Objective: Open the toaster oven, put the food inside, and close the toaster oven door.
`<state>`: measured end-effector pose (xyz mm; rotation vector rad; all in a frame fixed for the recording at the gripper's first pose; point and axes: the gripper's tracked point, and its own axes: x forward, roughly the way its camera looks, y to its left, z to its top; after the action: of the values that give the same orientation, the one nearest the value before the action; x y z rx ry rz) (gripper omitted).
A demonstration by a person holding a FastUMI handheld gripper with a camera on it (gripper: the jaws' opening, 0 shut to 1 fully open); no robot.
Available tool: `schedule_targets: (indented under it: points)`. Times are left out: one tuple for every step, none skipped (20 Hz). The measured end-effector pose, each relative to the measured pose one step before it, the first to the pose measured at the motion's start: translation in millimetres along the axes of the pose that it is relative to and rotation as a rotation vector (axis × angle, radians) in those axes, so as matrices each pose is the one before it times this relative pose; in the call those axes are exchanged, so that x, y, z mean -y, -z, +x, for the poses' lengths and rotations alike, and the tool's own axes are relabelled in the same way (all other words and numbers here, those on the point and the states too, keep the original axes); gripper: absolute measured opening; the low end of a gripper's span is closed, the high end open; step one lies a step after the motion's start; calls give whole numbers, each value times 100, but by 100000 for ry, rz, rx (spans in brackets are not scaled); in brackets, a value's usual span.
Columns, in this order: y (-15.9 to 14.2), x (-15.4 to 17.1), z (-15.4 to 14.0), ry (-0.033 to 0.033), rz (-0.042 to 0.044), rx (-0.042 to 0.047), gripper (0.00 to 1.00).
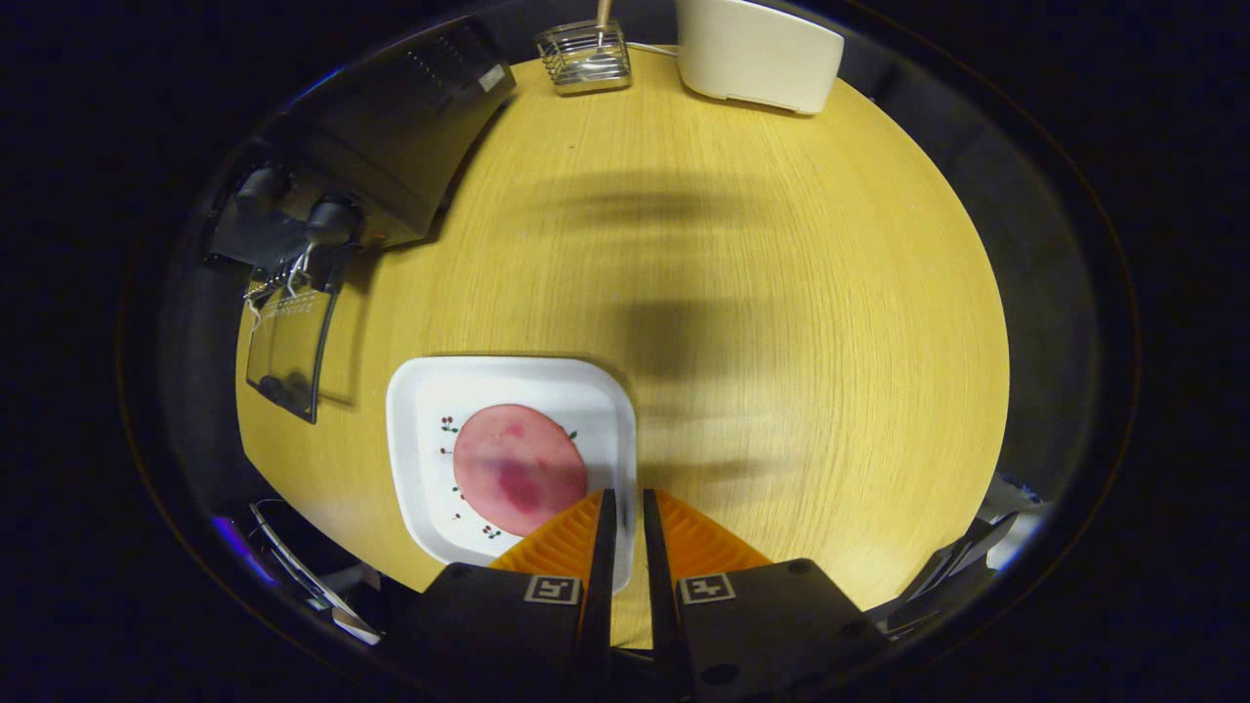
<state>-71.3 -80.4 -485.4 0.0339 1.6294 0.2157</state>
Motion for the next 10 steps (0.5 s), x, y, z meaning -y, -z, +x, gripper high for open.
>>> schedule_targets:
  points:
    - [-124,-82,-871,-2476,1924,902,21]
    - [-510,-34,762,-1892,1630,1058,19]
    - [-78,-452,-153,-2844,756,249,13]
    - [477,47,-152,-3063,1704,161,9]
    - [122,23,188,-2878,2813,-860,6]
    - [-101,-215,-359,-3840,2607,222,6]
    - [94,-291,-148,-4223,2714,161,5]
    - [185,-530,-295,-4194,2666,223,5]
    - [-54,-439,-409,-3171,1914,988,5]
    - [33,-268,-431,-2382,878,1310,5]
